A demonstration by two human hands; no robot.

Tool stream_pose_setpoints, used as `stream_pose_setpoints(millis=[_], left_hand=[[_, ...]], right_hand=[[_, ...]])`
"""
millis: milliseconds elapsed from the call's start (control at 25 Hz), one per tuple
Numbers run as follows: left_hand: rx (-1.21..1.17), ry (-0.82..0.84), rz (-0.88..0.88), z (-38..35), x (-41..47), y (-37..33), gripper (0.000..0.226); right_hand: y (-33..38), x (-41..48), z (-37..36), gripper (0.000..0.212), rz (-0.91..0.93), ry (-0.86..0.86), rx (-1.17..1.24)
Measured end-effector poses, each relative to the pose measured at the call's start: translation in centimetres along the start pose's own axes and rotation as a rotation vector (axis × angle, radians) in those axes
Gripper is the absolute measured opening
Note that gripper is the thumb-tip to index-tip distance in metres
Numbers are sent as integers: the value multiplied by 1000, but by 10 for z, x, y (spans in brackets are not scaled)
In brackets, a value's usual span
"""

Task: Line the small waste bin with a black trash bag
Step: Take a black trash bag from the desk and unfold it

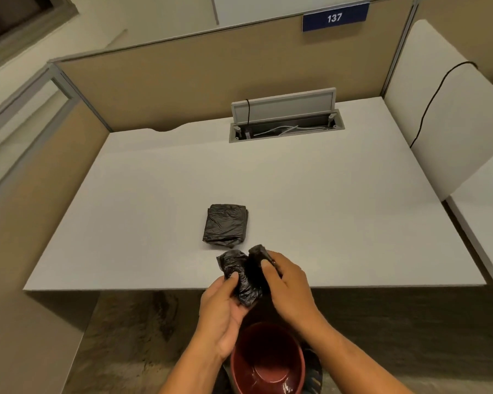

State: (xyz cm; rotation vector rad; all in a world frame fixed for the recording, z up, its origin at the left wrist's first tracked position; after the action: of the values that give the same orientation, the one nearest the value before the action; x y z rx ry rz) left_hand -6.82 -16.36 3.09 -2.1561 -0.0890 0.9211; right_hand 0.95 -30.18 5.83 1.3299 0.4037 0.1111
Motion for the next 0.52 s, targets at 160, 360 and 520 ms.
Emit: stream_pose_setpoints(millis=[160,360,520], left_hand=[[-18,-6,10,13,-14,-6,29],[-69,-19,37,44,-32,-23,34],[-89,20,39,82,-50,-46,38]], right_hand=[[-24,-9,27,31,-302,-76,349],[-38,-37,38,32,-464,-127,754],[-48,-64,28,28,-504,-236,839]])
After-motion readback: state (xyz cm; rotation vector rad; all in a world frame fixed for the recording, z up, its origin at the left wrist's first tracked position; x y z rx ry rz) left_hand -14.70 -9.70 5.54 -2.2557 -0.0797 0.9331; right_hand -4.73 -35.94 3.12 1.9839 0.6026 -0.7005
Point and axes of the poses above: each hand's wrist, its own x-axis towards the middle knuckle, its own z-axis out of the back of the hand, y = z × x, the point moved 6 cm from there along x, towards the middle knuckle, and after that the axes turned 3 degrees about -z, right-handed, at the moved point
